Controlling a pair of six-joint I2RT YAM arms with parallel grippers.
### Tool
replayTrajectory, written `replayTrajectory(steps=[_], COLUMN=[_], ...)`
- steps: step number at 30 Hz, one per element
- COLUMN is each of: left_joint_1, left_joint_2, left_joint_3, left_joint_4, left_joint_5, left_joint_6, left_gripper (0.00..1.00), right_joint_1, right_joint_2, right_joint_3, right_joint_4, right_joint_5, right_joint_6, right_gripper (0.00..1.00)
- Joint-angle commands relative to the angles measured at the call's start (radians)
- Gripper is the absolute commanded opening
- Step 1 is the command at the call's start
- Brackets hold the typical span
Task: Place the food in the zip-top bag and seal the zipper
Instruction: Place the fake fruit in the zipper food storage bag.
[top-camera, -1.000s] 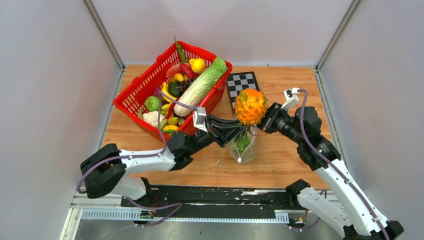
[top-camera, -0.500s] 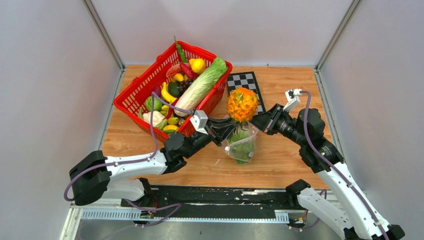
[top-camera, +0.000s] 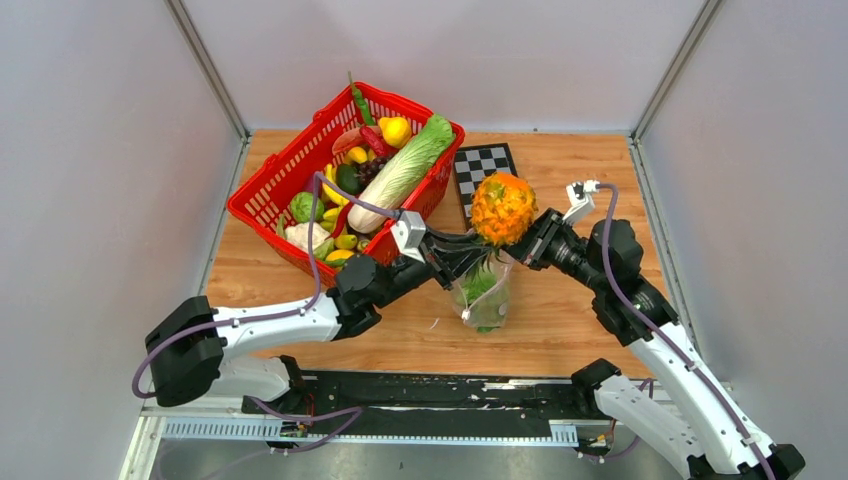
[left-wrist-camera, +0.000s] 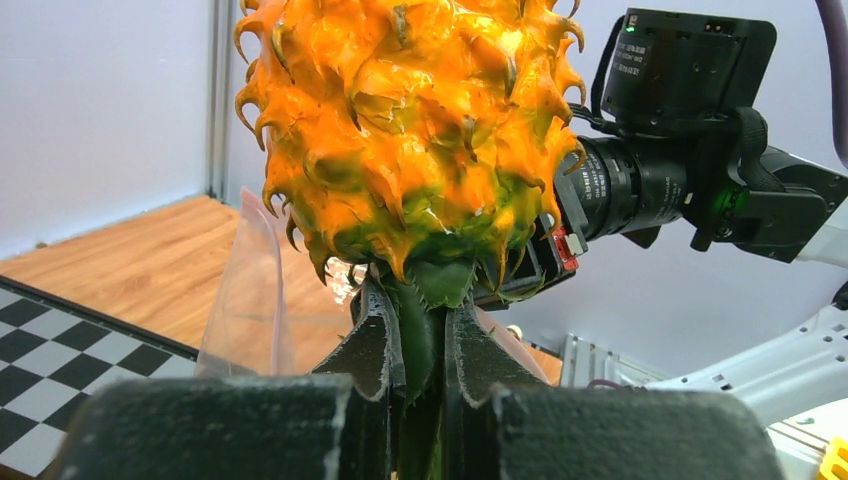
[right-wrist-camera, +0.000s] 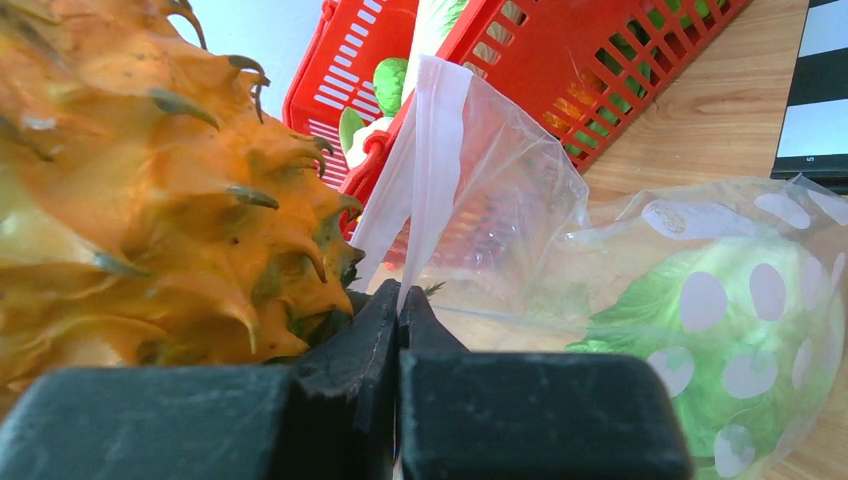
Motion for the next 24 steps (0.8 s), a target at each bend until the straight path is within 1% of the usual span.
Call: replayTrajectory(steps=[1,3,5,7,8,9,10,11,13,17,21,24], left_joint_1=[-0.002,-0.002,0.000,-0.002,-0.001,-0.002,-0.001,-0.002,-0.002,-0.002,-0.001,-0.001], left_joint_2=[0.012,0.023,0.043,0.063,0.072,0.079,0.083,0.080,0.059,-0.003,-0.056,-0.105], left_joint_3=[-0.023,-0.057,-0.064,-0.058,-0.052,-0.045,-0.039,-0.034,-0.030,-0.011,0.022,0.047], left_joint_4=[0.038,0.075,0.076,0.050,0.044,0.036,0.026,0.014,-0.026,-0.183,-0.328,-0.430], left_joint_5=[0.026,0.017,0.037,0.082,0.105,0.125,0.139,0.146,0.141,0.092,0.073,0.022], left_joint_6=[-0.036,-0.045,-0.045,-0.048,-0.050,-0.048,-0.049,-0.044,-0.024,0.037,0.110,0.157], left_gripper=[0.05,0.12,0.26,0.29,0.33,0.39,0.43,0.50,0.57,0.66,0.67,0.67], right_joint_1=[0.004,0.004,0.004,0.003,0.003,0.003,0.004,0.004,0.004,0.004,0.004,0.003], right_joint_2=[-0.034,-0.039,-0.044,-0.047,-0.047,-0.047,-0.049,-0.052,-0.056,-0.063,-0.064,-0.064], right_joint_3=[0.005,0.007,0.011,0.014,0.016,0.017,0.017,0.016,0.015,0.019,0.020,0.025], right_joint_4=[0.089,0.092,0.093,0.093,0.091,0.086,0.082,0.079,0.075,0.060,0.049,0.022], right_joint_5=[0.007,0.010,0.012,0.009,0.007,0.006,0.009,0.012,0.018,0.035,0.047,0.062], right_joint_6=[0.029,0.031,0.035,0.035,0.033,0.032,0.032,0.031,0.029,0.018,0.006,-0.020], right_gripper=[0.00,0.00,0.00,0.00,0.00,0.00,0.00,0.00,0.00,0.00,0.00,0.00])
